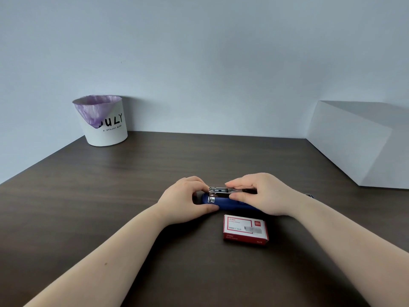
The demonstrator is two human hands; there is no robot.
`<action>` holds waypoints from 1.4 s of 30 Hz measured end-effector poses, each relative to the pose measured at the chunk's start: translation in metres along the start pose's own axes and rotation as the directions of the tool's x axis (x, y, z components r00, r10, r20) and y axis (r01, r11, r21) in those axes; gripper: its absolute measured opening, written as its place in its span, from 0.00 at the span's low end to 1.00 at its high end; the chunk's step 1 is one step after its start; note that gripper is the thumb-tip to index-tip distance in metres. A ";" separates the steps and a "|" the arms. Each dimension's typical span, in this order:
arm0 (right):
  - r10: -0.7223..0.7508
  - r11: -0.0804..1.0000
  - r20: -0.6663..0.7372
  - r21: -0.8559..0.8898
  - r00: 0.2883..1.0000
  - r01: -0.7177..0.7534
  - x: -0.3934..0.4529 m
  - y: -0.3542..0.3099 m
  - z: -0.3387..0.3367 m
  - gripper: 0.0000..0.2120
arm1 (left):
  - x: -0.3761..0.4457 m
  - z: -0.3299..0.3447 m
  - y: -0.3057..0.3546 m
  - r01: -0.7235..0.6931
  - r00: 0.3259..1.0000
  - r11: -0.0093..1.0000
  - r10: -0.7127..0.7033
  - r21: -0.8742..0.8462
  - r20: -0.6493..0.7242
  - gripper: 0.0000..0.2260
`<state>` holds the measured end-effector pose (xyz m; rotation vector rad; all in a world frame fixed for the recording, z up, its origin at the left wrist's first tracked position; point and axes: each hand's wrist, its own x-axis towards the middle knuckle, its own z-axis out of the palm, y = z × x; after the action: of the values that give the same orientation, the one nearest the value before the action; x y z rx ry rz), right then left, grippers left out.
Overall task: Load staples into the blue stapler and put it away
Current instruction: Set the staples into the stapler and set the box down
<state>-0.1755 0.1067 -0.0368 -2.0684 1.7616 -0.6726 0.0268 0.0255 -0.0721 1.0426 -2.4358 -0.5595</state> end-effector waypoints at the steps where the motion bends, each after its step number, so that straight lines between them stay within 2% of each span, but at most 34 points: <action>1: -0.001 1.000 -0.022 0.012 1.000 0.001 -0.001 0.001 -0.001 0.16 | 0.000 0.000 0.000 0.001 1.000 1.000 -0.001 0.001 -0.002 0.16; 5: 0.019 0.999 -0.151 0.036 0.988 -0.014 -0.007 0.009 -0.011 0.11 | 0.000 0.000 0.000 -0.007 1.000 1.000 0.007 0.004 -0.003 0.15; 10: 0.031 0.999 -0.091 -0.019 0.995 -0.033 -0.009 0.012 -0.011 0.11 | 0.000 0.000 -0.001 -0.015 1.000 1.000 0.015 0.005 0.001 0.15; 16: 0.088 0.995 -0.033 0.054 0.996 -0.086 -0.001 0.005 -0.019 0.08 | 0.000 0.001 -0.002 -0.018 1.000 1.000 0.018 0.003 -0.001 0.15; 22: 0.066 0.997 0.017 -0.031 0.998 -0.065 0.012 -0.007 -0.018 0.06 | 0.000 0.000 -0.001 -0.017 1.000 1.000 0.017 -0.003 -0.002 0.15; 34: 0.083 0.995 0.002 -0.049 0.997 -0.083 0.021 -0.017 -0.008 0.03 | 0.001 0.000 0.000 -0.001 1.000 1.000 0.001 -0.018 -0.006 0.16; 38: 0.086 0.995 0.006 -0.045 0.996 -0.085 0.020 -0.015 -0.008 0.05 | 0.001 0.000 0.001 0.001 1.000 1.000 -0.001 -0.015 -0.013 0.16; 42: 0.073 0.997 -0.072 -0.016 0.995 -0.074 0.004 -0.008 -0.016 0.10 | -0.002 0.000 0.000 -0.010 1.000 1.000 0.010 0.001 -0.020 0.16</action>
<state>-0.1769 0.1044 -0.0186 -2.0042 1.8801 -0.7190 0.0277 0.0265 -0.0729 1.0308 -2.4222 -0.5424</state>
